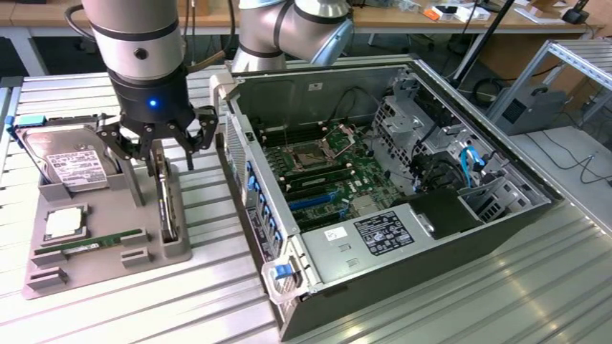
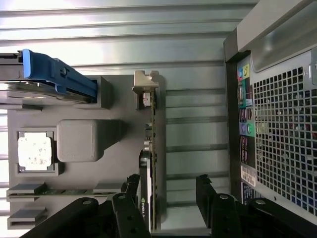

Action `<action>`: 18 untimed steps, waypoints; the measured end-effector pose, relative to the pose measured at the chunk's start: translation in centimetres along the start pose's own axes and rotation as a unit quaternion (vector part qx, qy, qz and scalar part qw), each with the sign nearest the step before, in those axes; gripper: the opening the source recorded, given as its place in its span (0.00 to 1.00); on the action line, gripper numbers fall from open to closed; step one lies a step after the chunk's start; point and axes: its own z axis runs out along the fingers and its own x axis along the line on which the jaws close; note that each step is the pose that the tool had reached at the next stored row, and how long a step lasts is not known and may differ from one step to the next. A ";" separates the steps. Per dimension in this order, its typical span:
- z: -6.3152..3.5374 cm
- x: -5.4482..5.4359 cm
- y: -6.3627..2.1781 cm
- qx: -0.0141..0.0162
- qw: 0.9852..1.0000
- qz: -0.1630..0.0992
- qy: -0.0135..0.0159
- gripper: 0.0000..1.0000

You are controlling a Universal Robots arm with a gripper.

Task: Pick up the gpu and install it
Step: 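Pick up the gpu and move the gpu toward the slot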

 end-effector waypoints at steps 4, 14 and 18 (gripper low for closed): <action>0.35 0.0 -0.01 0.000 1.000 0.000 0.000 0.57; 1.19 0.0 -0.05 0.000 1.000 0.000 0.000 0.57; 1.57 0.0 -0.07 0.000 1.000 0.000 0.000 0.57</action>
